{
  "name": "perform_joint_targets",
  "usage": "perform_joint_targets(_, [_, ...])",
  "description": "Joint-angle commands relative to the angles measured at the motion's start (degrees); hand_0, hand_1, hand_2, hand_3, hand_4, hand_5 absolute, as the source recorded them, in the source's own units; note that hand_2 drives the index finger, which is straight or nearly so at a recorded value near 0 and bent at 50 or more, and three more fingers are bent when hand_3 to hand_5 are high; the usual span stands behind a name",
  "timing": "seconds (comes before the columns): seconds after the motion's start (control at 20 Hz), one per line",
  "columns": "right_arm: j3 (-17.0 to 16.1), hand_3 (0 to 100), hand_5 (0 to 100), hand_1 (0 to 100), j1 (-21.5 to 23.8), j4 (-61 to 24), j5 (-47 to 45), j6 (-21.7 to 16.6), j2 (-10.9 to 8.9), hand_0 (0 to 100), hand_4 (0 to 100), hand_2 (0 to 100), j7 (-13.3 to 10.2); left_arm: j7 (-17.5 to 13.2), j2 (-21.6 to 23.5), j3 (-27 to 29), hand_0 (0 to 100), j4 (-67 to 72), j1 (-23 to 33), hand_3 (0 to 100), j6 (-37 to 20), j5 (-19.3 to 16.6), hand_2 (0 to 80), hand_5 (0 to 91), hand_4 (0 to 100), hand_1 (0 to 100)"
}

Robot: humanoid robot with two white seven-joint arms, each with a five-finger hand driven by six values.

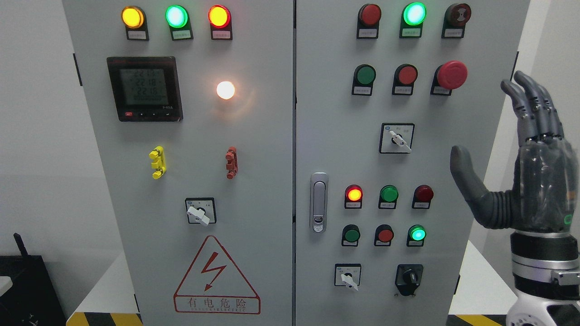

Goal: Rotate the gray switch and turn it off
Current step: 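Raise the right hand and curl its fingers toward the cabinet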

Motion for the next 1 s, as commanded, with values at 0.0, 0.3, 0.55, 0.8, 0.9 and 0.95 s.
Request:
perform_joint_targets(0.0, [0.3, 0, 0, 18, -0.3, 0.3, 0.0, 0.1, 0.17, 34, 0, 0, 0.1, 0.0, -0.1, 0.4, 12, -1.5, -0.5, 0, 0.0, 1.1, 0.0, 0.0, 0, 39])
perform_joint_targets(0.3, [0.3, 0, 0, 19, -0.7, 0.3, 0.0, 0.1, 0.17, 34, 0, 0, 0.1, 0.0, 0.0, 0.5, 12, -1.5, -0.5, 0, 0.0, 1.1, 0.0, 0.0, 0, 39])
perform_joint_targets(0.55, [0.3, 19, 0, 21, -0.8, 0.3, 0.0, 0.1, 0.26, 34, 19, 7, 0.0, 0.0, 0.0, 0.4, 12, -1.5, -0.5, 0, 0.0, 1.1, 0.0, 0.0, 0, 39])
perform_joint_targets(0.8, [0.4, 54, 47, 32, -0.8, 0.4, -0.1, 0.2, 0.87, 36, 51, 20, 0.0, 0.0, 0.0, 0.4, 12, -1.5, -0.5, 0, 0.0, 1.1, 0.0, 0.0, 0, 39])
perform_joint_targets(0.9, [0.4, 58, 65, 37, -0.8, 0.4, -0.1, 0.2, 1.75, 36, 58, 22, 0.1, 0.0, 0.0, 0.4, 12, -1.5, -0.5, 0, 0.0, 1.1, 0.0, 0.0, 0, 39])
perform_joint_targets(0.95, [0.4, 59, 70, 39, -0.8, 0.4, -0.1, 0.2, 2.01, 36, 60, 22, 0.1, 0.0, 0.0, 0.4, 12, -1.5, -0.5, 0, 0.0, 1.1, 0.0, 0.0, 0, 39])
